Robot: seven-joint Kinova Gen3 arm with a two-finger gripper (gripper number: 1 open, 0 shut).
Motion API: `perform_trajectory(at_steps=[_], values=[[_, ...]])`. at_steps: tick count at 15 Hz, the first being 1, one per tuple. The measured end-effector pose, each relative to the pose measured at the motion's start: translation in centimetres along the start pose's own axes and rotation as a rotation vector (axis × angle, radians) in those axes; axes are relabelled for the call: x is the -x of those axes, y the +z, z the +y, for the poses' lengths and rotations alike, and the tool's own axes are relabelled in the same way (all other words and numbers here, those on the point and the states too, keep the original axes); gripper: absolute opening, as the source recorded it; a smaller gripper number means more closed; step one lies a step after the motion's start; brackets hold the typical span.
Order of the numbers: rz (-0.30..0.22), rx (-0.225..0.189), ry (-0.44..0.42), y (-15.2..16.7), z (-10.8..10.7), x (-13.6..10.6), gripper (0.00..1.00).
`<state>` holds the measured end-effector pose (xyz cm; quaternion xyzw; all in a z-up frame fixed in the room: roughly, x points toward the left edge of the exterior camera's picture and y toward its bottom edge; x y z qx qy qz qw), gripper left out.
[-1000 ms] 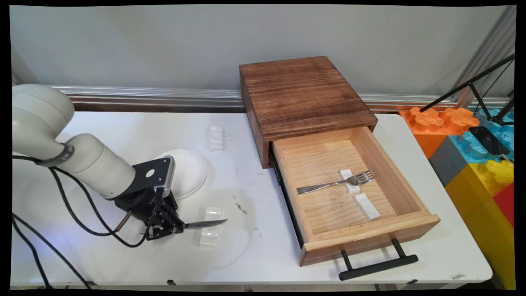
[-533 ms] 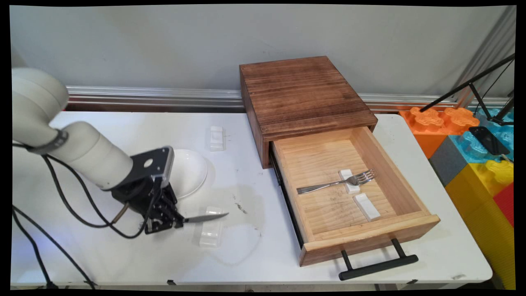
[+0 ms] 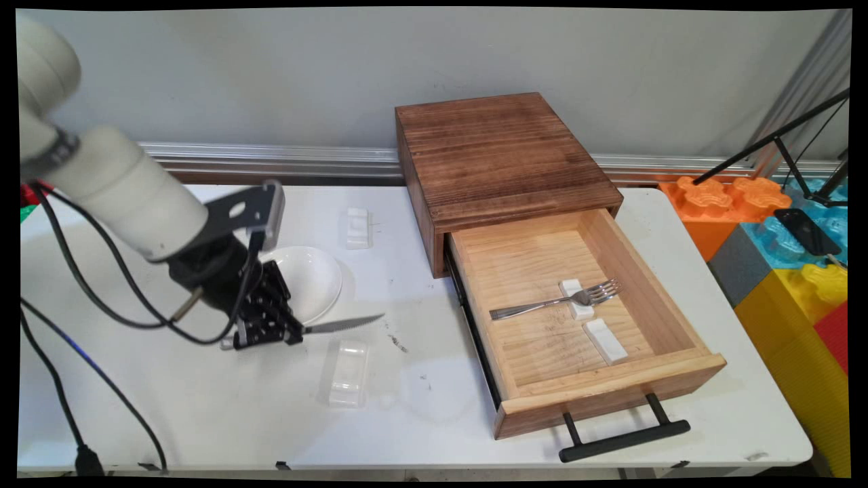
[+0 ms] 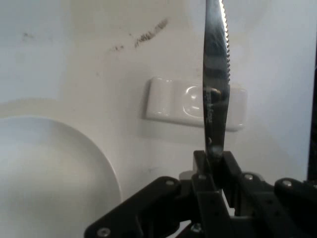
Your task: Place the picked object into the drawer
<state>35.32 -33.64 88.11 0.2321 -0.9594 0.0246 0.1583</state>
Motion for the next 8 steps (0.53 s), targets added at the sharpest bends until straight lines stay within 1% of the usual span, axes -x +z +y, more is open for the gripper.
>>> perform_trajectory(at_steps=[2, 5, 6, 8], values=[[-0.001, 0.005, -0.010, -1.7, 0.2, -1.2, 0.00], [0.000, 0.022, -0.033, -4.9, 0.6, -3.6, 0.00], [0.001, 0.026, -0.038, -5.5, 0.7, -4.1, 0.00], [0.008, 0.037, -0.053, -7.1, 0.9, -5.9, 0.00]])
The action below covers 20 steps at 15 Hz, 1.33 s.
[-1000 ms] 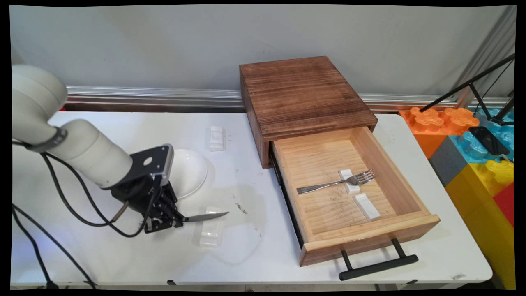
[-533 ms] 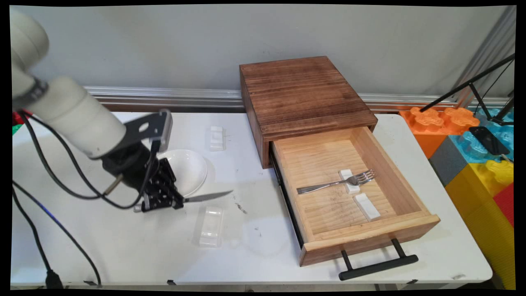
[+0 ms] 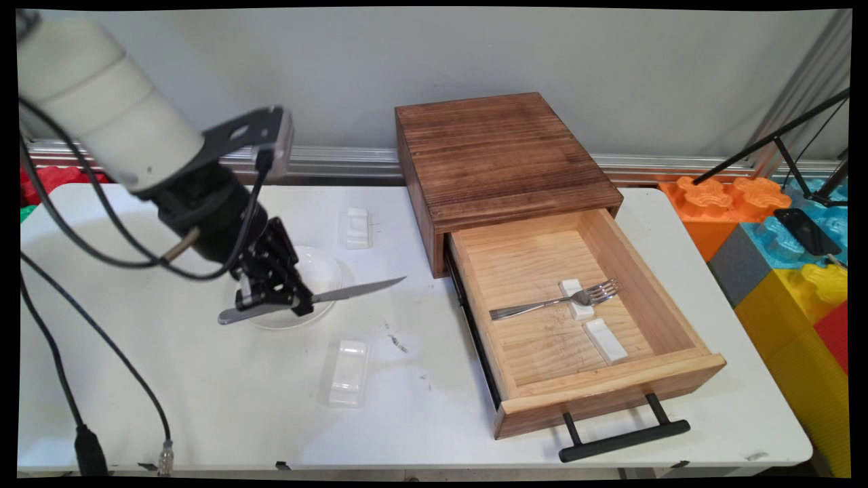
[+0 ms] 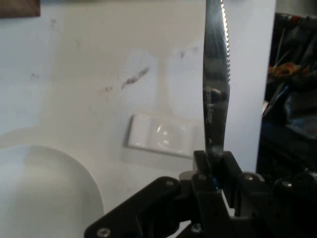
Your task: Place the picked object into the drawer
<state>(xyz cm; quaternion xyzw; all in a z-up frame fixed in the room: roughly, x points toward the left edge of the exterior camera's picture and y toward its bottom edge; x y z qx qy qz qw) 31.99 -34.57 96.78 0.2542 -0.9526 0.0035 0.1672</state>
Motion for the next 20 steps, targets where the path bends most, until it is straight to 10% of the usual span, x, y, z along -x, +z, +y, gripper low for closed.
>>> perform_trajectory(at_steps=[9, 20], values=[[0.056, 0.013, -0.023, -2.3, 1.4, -7.9, 0.00], [0.111, -0.034, -0.057, 3.7, 4.5, -18.9, 0.00]])
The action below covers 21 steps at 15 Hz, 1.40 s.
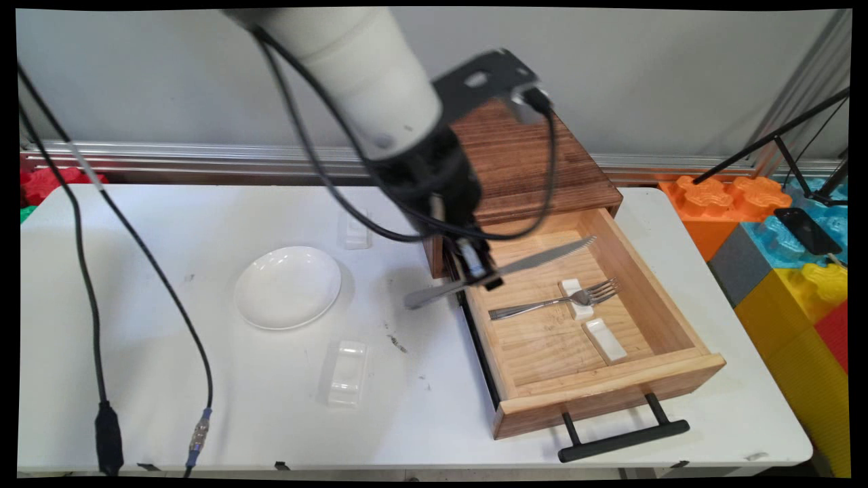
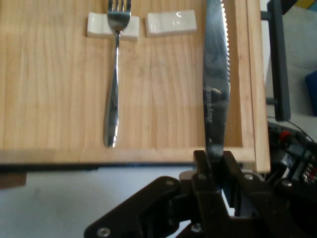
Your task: Place the picked object into the drawer
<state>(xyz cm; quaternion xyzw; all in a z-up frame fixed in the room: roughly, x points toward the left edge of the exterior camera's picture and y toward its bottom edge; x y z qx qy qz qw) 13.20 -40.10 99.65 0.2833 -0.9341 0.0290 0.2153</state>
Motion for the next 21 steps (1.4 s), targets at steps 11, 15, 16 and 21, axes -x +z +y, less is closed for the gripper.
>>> perform_trajectory(at_steps=[11, 15, 16, 21], values=[[0.055, -0.033, 0.023, 9.1, 1.7, -4.6, 0.00], [0.069, -0.046, 0.024, 12.3, 1.9, -4.9, 0.00], [0.072, -0.049, 0.023, 13.0, 1.9, -4.9, 0.00], [0.088, -0.065, 0.012, 16.3, 1.9, -4.9, 0.00]])
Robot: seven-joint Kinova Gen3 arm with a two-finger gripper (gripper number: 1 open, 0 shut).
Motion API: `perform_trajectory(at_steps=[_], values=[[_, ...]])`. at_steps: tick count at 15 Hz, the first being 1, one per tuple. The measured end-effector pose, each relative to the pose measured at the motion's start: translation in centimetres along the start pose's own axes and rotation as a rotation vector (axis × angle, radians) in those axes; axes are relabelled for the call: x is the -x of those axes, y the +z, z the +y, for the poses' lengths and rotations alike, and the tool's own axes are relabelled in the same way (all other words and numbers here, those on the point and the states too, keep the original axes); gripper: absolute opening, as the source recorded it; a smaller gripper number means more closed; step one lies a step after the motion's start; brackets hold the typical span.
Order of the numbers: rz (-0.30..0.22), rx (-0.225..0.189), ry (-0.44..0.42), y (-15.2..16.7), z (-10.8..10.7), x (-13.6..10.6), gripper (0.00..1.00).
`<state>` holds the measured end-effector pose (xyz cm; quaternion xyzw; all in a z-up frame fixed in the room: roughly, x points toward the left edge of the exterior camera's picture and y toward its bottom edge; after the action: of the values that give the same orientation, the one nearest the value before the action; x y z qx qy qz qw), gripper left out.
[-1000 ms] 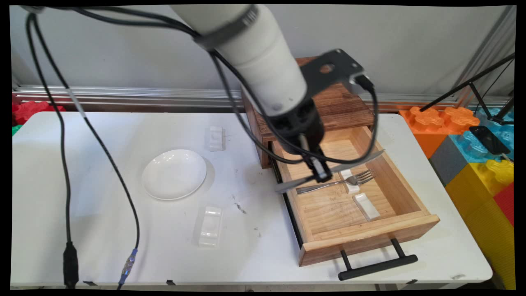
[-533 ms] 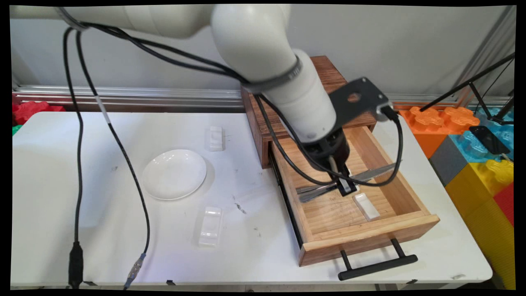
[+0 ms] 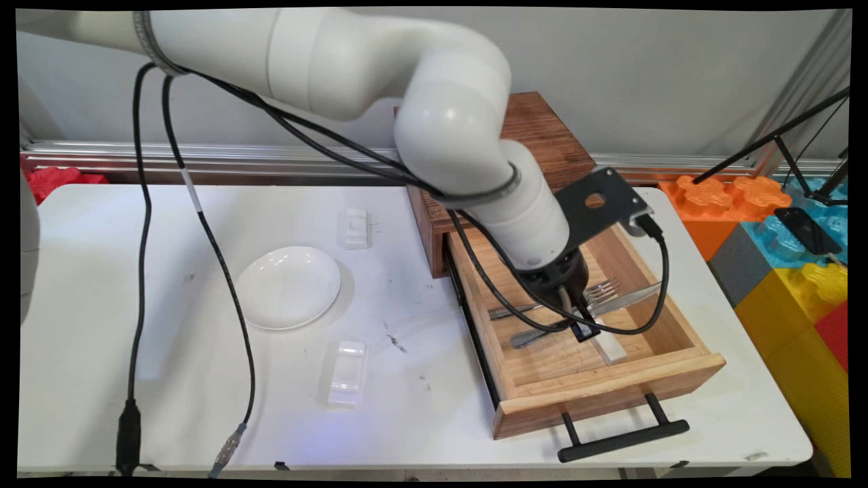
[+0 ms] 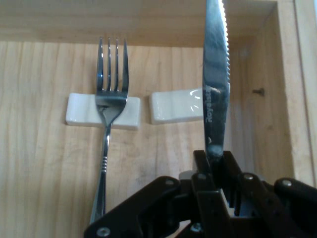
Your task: Place the picked object into the drawer
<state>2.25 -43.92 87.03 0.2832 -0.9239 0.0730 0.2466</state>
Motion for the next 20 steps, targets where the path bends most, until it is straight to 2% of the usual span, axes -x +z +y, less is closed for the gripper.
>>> perform_trajectory(at_steps=[6, 20], values=[[0.005, -0.019, -0.008, 3.4, 0.1, 1.0, 0.00], [-0.009, -0.017, -0.033, 6.4, 0.1, 2.4, 0.00]])
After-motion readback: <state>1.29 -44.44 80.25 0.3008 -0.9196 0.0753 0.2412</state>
